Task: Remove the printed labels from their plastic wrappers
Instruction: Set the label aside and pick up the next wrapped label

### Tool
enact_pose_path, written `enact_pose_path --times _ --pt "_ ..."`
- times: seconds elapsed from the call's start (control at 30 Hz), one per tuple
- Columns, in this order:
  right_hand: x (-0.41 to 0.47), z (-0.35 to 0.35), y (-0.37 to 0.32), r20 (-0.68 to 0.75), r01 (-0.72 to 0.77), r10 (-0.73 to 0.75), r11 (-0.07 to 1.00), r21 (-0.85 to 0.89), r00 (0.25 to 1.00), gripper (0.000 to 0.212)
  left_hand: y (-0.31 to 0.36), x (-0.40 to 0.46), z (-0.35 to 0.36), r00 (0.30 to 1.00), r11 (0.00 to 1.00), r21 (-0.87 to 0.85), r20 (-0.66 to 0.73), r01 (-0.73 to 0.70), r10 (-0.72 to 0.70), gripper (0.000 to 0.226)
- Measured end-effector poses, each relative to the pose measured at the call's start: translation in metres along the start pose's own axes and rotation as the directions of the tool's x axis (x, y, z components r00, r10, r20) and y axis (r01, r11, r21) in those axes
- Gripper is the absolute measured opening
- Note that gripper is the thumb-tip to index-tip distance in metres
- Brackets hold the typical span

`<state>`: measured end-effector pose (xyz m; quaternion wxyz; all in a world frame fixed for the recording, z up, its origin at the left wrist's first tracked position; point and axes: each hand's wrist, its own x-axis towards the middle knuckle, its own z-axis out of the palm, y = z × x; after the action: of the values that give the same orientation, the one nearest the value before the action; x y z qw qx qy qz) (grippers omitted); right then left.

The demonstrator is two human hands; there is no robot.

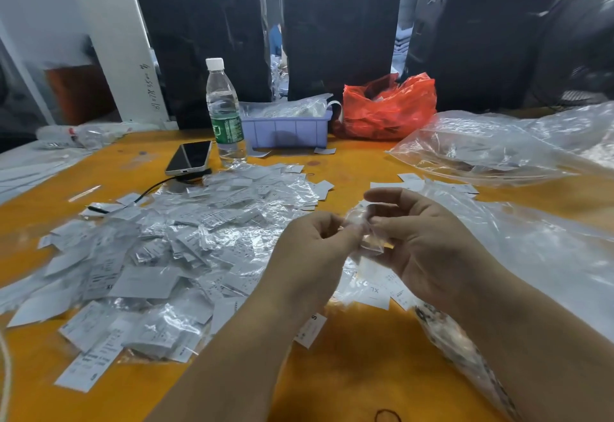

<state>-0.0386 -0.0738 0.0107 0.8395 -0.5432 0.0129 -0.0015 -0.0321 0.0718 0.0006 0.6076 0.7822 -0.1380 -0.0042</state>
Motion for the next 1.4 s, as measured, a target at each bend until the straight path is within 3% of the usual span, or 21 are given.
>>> enact_pose_path --times 0.17,0.3,0.43,0.57,0.77,1.03,1.23,1.4 --pt "-0.001 0.002 0.004 -0.029 -0.061 0.059 0.996 -0.067 0.998 0.008 -0.003 0.000 0.000 0.992 0.999 0.021 -0.113 -0.048 0.051 0.019" --pt "-0.005 0.004 0.003 0.159 -0.141 0.165 0.979 -0.149 0.973 0.030 -0.004 0.001 -0.002 0.985 0.999 -0.029 -0.172 -0.031 0.026 0.021" --pt "-0.005 0.003 -0.002 0.201 -0.124 0.146 0.985 -0.119 0.969 0.025 -0.004 0.004 -0.004 0.985 0.982 -0.186 -0.159 0.034 -0.065 0.025" --pt "-0.006 0.000 -0.006 0.161 -0.091 0.111 0.988 -0.128 0.981 0.019 0.000 0.005 -0.004 0.988 0.929 -0.365 -0.115 0.059 -0.108 0.026" --pt "-0.006 0.001 -0.008 0.053 -0.086 0.095 0.984 -0.158 0.994 0.025 -0.002 0.007 -0.003 0.989 0.924 -0.380 -0.115 0.044 -0.094 0.024" --pt "-0.002 -0.002 -0.007 -0.055 -0.056 0.044 0.973 -0.224 0.998 0.012 -0.005 0.008 -0.006 0.982 0.901 -0.432 -0.140 0.051 -0.123 0.028" --pt "0.001 -0.007 -0.008 -0.236 0.031 -0.047 0.997 -0.071 0.971 0.018 -0.004 0.011 -0.013 0.964 0.863 -0.500 -0.187 0.070 -0.187 0.025" --pt "0.000 -0.007 -0.012 -0.200 0.181 -0.184 0.983 -0.034 0.962 0.019 -0.004 0.010 -0.010 0.972 0.885 -0.463 -0.182 0.051 -0.151 0.024"
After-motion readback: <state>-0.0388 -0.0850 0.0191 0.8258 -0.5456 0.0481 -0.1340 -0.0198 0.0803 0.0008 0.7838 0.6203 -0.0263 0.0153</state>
